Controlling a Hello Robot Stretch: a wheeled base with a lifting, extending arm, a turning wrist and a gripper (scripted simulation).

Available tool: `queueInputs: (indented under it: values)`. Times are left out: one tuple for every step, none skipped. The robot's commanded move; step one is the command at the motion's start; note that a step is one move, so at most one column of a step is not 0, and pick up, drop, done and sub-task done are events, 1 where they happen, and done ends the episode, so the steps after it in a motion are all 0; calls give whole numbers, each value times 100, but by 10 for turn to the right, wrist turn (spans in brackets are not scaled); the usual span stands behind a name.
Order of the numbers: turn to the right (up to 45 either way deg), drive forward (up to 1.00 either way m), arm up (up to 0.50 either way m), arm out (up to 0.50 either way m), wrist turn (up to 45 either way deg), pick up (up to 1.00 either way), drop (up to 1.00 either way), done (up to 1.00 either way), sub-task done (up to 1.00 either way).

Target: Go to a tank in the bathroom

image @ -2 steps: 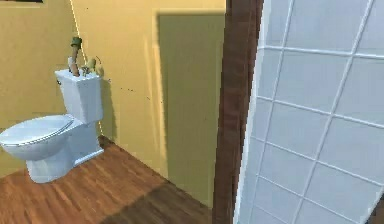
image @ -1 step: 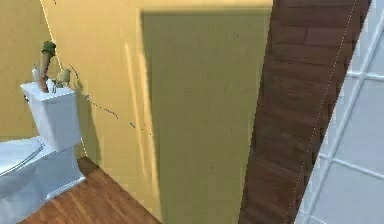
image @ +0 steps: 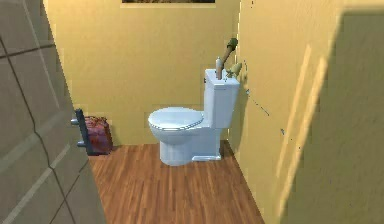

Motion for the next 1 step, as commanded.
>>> queueInputs:
  values:
    - [-150,0,0,0,0,0,0,0,0]
